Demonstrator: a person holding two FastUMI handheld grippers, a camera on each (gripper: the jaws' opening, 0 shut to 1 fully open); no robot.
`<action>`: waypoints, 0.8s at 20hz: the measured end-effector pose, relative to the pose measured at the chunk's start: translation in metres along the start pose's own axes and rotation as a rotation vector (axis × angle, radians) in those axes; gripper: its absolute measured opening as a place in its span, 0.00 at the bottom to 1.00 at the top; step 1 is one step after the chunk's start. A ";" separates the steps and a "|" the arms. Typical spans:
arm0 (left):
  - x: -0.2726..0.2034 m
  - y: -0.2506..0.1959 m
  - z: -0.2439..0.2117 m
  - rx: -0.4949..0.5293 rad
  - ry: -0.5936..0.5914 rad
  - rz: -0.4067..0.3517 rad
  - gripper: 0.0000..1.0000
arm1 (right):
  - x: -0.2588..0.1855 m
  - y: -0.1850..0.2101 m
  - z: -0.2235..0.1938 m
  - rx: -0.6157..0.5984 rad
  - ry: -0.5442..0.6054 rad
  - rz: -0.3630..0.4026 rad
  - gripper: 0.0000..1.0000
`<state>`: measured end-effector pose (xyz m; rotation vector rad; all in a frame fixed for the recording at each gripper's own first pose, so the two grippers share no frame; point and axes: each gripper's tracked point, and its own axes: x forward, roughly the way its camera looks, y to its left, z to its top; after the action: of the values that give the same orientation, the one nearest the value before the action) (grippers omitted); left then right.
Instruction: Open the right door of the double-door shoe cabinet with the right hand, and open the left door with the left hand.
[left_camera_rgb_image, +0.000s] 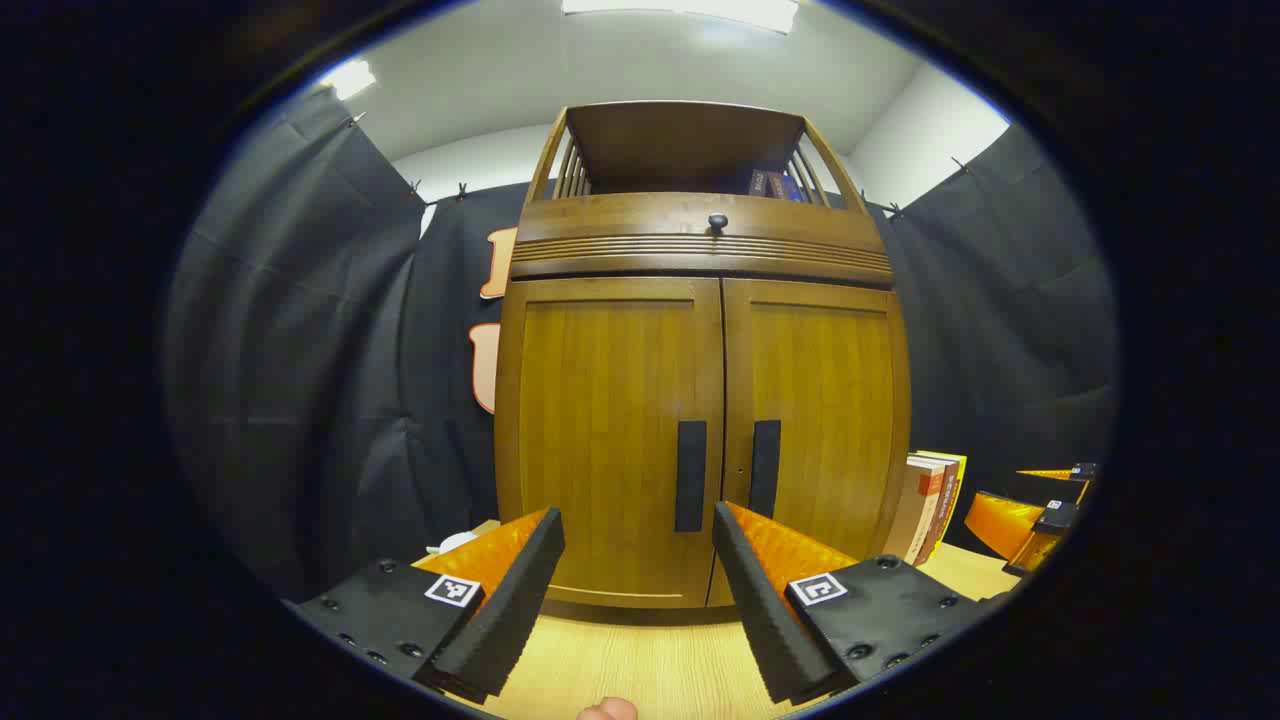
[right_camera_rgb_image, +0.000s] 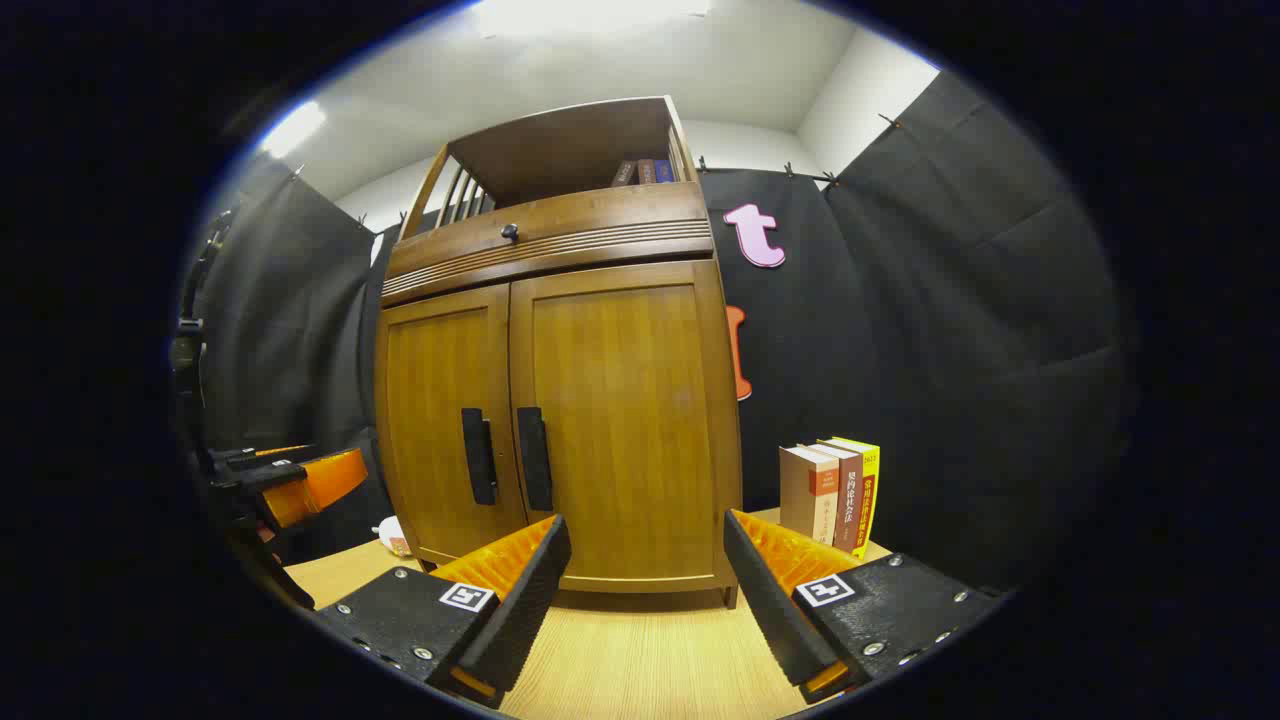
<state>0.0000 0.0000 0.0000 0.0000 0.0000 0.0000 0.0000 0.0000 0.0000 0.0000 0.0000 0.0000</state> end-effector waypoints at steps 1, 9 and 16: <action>0.001 0.001 0.001 -0.009 0.007 0.000 0.92 | -0.001 0.002 0.001 -0.018 -0.003 0.004 0.94; -0.002 0.005 0.004 0.004 -0.018 0.045 0.93 | -0.014 0.017 0.027 -0.018 -0.052 0.037 0.94; -0.002 0.006 0.005 0.005 -0.024 0.059 0.93 | -0.016 0.007 0.034 -0.005 -0.060 0.010 0.94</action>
<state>-0.0019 0.0064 0.0047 0.0050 -0.0237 0.0593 -0.0165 0.0067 0.0339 -0.0053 -0.0597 0.0097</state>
